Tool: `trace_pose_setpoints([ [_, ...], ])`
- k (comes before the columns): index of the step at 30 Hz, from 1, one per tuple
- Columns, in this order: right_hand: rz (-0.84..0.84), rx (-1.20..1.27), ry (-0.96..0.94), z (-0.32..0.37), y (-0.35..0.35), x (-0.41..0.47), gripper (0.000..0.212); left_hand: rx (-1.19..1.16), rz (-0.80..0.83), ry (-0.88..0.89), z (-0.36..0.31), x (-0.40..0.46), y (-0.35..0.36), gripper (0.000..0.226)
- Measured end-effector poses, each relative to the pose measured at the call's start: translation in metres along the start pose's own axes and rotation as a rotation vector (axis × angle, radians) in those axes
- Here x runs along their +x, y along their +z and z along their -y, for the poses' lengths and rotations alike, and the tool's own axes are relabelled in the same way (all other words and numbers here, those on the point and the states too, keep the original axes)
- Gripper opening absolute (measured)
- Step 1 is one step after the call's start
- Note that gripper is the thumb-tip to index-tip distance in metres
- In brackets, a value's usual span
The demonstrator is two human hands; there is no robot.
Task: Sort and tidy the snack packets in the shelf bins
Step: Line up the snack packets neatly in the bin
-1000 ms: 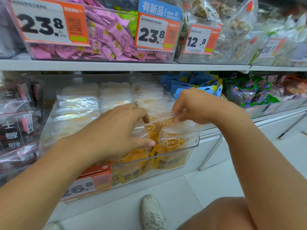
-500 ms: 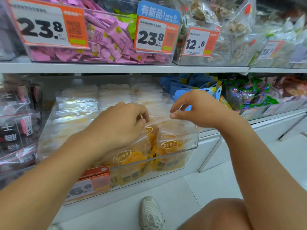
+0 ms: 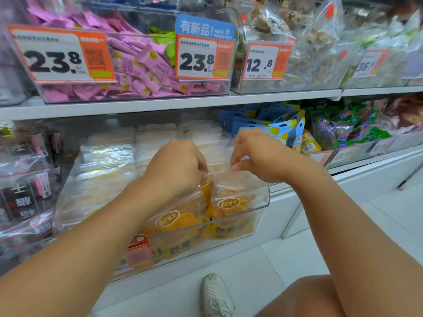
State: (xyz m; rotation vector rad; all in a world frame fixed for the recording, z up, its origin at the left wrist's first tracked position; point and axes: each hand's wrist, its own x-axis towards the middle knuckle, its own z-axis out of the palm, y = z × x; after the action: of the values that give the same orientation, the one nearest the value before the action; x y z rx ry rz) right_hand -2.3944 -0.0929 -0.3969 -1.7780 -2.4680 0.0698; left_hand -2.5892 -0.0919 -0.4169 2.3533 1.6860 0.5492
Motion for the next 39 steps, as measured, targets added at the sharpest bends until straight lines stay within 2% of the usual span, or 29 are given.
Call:
trace_pose_setpoints([
  [7, -0.114, 0.139, -0.042, 0.013, -0.003, -0.012, 0.012, -0.226, -0.120, 0.026, -0.006, 0.009, 0.005, 0.005],
  [13, -0.269, 0.384, 0.063, -0.018, -0.004, -0.021, 0.010, -0.627, -0.204, -0.050, 0.003, 0.006, 0.005, 0.010],
  [15, -0.288, 0.378, 0.048, -0.017, -0.004, -0.021, 0.010, -0.657, -0.228, -0.042, 0.003, 0.007, 0.005, 0.010],
  [18, -0.277, 0.313, 0.008, -0.010, -0.007, -0.022, 0.012, -0.586, -0.298, -0.003, 0.002, 0.008, 0.009, 0.010],
  [21, -0.225, 0.389, -0.015, -0.003, -0.009, -0.023, 0.017, -0.364, -0.304, 0.082, 0.000, 0.006, 0.011, 0.011],
  [23, -0.144, 0.497, -0.010, 0.000, -0.009, -0.023, 0.026, -0.206, -0.205, 0.135, -0.001, 0.009, 0.008, 0.025],
  [25, -0.043, 0.556, -0.014, 0.002, -0.008, -0.021, 0.026, -0.055, -0.049, 0.185, -0.002, 0.014, -0.003, 0.037],
  [28, 0.036, 0.535, -0.023, 0.001, -0.007, -0.015, 0.025, 0.211, 0.116, 0.255, -0.006, 0.025, -0.016, 0.027],
  [30, 0.024, 0.503, -0.017, 0.001, -0.008, -0.013, 0.023, 0.238, 0.159, 0.292, -0.005, 0.030, -0.014, 0.022],
  [32, 0.011, 0.462, -0.010, 0.003, -0.008, -0.011, 0.022, 0.186, 0.146, 0.335, 0.002, 0.033, -0.008, 0.021],
  [34, 0.009, 0.426, -0.002, 0.005, -0.009, -0.010, 0.025, 0.031, 0.081, 0.350, 0.011, 0.037, -0.005, 0.027],
  [37, 0.001, 0.355, 0.018, 0.013, -0.006, -0.008, 0.036, -0.270, -0.053, 0.279, 0.016, 0.031, -0.003, 0.010],
  [39, 0.039, 0.334, 0.064, 0.017, 0.000, -0.005, 0.044, -0.400, -0.097, 0.251, 0.016, 0.029, 0.001, 0.009],
])
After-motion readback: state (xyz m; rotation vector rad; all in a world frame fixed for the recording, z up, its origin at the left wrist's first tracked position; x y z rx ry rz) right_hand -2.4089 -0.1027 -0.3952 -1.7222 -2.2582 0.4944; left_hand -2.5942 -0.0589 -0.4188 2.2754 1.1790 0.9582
